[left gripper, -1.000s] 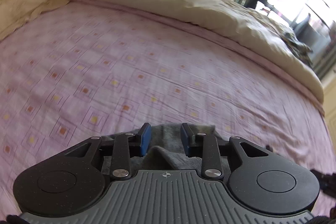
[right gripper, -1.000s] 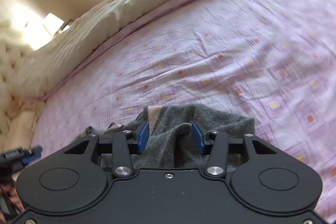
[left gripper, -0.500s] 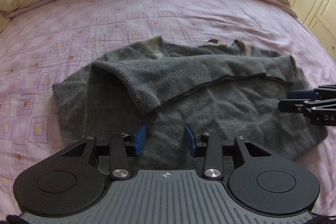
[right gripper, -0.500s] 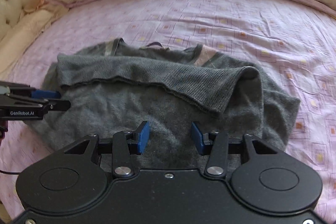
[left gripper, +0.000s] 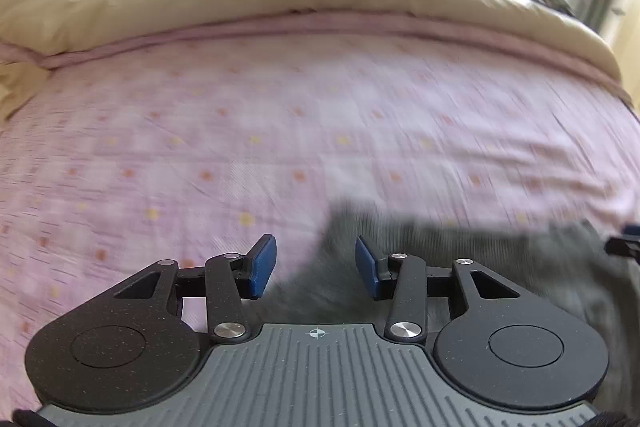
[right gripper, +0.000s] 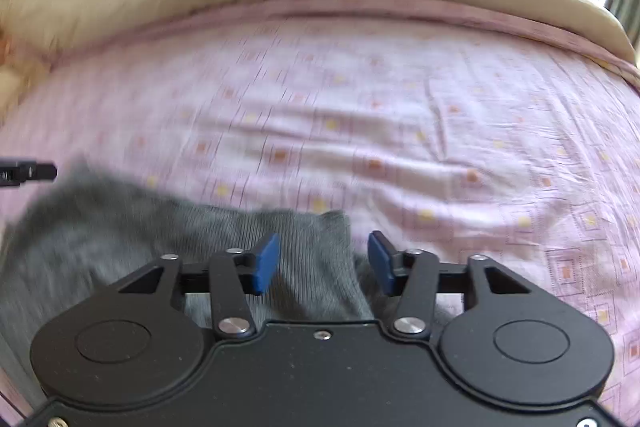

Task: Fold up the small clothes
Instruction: 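Release the hem with the left gripper and press the folded sweater flat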

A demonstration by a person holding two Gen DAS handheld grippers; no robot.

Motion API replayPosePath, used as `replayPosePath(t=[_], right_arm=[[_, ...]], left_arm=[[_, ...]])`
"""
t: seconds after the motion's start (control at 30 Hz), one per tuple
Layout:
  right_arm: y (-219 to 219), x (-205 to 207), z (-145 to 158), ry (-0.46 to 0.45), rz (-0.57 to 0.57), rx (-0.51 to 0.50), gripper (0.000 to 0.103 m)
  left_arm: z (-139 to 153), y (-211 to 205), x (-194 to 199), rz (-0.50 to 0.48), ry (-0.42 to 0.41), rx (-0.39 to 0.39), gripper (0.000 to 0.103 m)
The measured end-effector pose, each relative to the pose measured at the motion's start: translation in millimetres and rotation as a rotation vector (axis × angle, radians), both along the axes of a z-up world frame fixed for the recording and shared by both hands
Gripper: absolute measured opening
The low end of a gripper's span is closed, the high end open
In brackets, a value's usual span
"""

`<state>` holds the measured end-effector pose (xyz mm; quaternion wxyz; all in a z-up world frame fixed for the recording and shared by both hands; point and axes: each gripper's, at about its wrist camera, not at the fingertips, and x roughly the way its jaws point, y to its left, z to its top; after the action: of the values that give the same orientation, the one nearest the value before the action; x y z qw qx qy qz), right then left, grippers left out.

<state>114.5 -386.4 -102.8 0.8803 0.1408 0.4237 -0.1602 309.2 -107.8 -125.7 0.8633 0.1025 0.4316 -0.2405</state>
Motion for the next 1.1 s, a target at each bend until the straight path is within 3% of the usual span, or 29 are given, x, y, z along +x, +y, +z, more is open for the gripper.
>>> replayPosePath(t=[0.17, 0.4, 0.47, 0.53, 0.67, 0.8, 1.1], right_arm=[[4.7, -16.6, 6.8, -0.018, -0.03, 0.061, 0.064], [47.4, -47.1, -19.6, 0.099, 0.011, 0.058, 0.071], [57.8, -58.4, -27.3, 0.121, 0.021, 0.028, 0.075], [66.6, -67.3, -28.1, 0.114, 0.044, -0.016, 0.08], [71.4, -66.0, -30.0, 0.137, 0.068, -0.044, 0.093], [69.2, -60.0, -32.4, 0.151, 0.06, -0.031, 0.101], [73.4, -66.7, -37.7, 0.104, 0.064, -0.054, 0.102]], left_arm=[[9.2, -2.1, -14.9, -0.024, 0.017, 0.017, 0.046], [-24.0, 1.0, -66.3, -0.085, 0.147, 0.134, 0.049], [-32.7, 7.8, -78.1, -0.074, 0.182, 0.165, 0.056], [-35.3, 10.1, -88.7, -0.075, 0.155, 0.192, 0.074], [-40.2, 8.5, -90.4, -0.07, 0.146, 0.246, 0.087], [-45.5, 14.3, -77.4, 0.009, 0.212, 0.233, 0.103], [-50.9, 19.2, -71.8, 0.028, 0.23, 0.201, 0.103]])
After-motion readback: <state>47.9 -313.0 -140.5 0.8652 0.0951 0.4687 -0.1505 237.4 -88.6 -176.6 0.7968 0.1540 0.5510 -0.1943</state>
